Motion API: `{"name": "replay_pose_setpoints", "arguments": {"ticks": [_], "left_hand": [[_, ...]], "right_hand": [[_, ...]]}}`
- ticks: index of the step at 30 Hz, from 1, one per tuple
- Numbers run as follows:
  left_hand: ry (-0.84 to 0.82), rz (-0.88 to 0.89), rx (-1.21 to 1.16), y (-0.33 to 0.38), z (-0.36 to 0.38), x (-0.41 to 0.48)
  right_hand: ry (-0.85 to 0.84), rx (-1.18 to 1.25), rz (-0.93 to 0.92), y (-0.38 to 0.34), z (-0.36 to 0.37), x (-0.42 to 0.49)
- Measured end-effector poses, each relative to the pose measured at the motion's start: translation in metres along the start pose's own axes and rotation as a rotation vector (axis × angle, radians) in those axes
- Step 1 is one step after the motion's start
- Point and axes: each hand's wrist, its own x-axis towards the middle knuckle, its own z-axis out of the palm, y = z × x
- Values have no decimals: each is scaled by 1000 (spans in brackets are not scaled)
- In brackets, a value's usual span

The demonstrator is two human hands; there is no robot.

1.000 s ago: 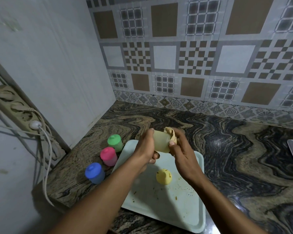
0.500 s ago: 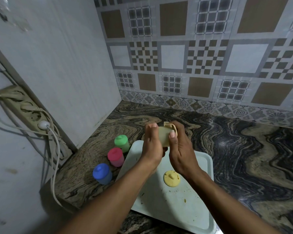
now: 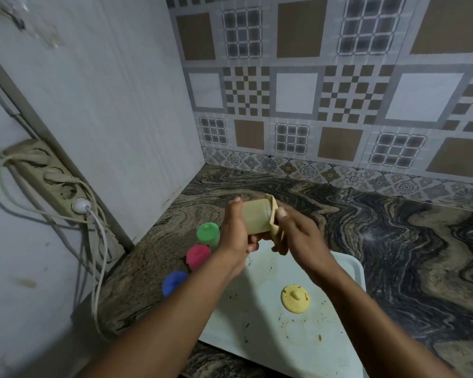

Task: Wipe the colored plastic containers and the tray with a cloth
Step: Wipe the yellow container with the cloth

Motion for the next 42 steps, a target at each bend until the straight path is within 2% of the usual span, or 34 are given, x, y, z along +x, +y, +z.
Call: {"name": "replay_pose_setpoints", "arguments": {"ticks": [3, 5, 8, 10, 11, 13, 15, 17, 18, 19, 21, 22, 23, 24, 25, 28, 30, 32, 33, 36, 37, 38, 39, 41, 42], "left_hand": [[-109, -210, -99, 12, -3, 0], [-109, -285, -79, 13, -6, 1], [-20, -225, 34, 14, -3, 4], [-3, -69, 148, 15, -2, 6], [7, 80, 239, 14, -3, 9], [-4, 485, 454, 11, -10, 17], [-79, 787, 580, 7, -20, 28], [-148, 905, 652, 1, -28, 39], [-187, 877, 644, -2, -31, 43], [-225, 776, 602, -3, -33, 45], [-251, 401, 454, 2, -36, 45], [-230, 209, 451, 5, -36, 47], [-208, 89, 508, 9, -35, 45], [-180, 68, 606, 11, -32, 44], [-130, 152, 714, 9, -31, 42], [-80, 687, 891, 0, -42, 43], [-190, 881, 974, -7, -59, 53], [-242, 835, 986, -12, -70, 60], [-230, 740, 925, -12, -71, 58], [-187, 263, 666, -6, -56, 51], [-152, 262, 700, -6, -53, 50], [-101, 409, 791, -8, -54, 48], [-65, 639, 894, -8, -58, 47], [-159, 1001, 1044, -10, -74, 52], [-225, 1088, 1096, -11, -83, 60]], "right_hand": [[111, -328, -225, 2, 9, 5], [168, -464, -313, 3, 17, 9], [277, -530, -429, 4, 32, 15], [379, -509, -470, 5, 40, 20], [424, -487, -466, 4, 43, 22], [476, -425, -431, 2, 46, 28], [453, -327, -384, 4, 48, 32], [420, -206, -305, 5, 52, 34], [413, -151, -251, 6, 54, 34], [417, -114, -205, 6, 56, 33], [450, -144, -187, 9, 59, 33], [468, -206, -217, 11, 59, 33], [472, -271, -250, 13, 59, 34], [466, -321, -274, 16, 59, 36], [460, -340, -274, 17, 60, 37], [431, -209, -140, 17, 64, 40], [369, -77, 14, 19, 67, 41], [335, -28, 118, 21, 70, 40], [346, -28, 122, 21, 72, 38], [382, -134, 19, 25, 79, 38], [373, -148, -5, 24, 80, 39], [366, -135, 12, 25, 81, 40], [356, -83, 79, 24, 82, 43], [278, 43, 322, 16, 82, 45], [206, 76, 456, 13, 81, 45]]}}
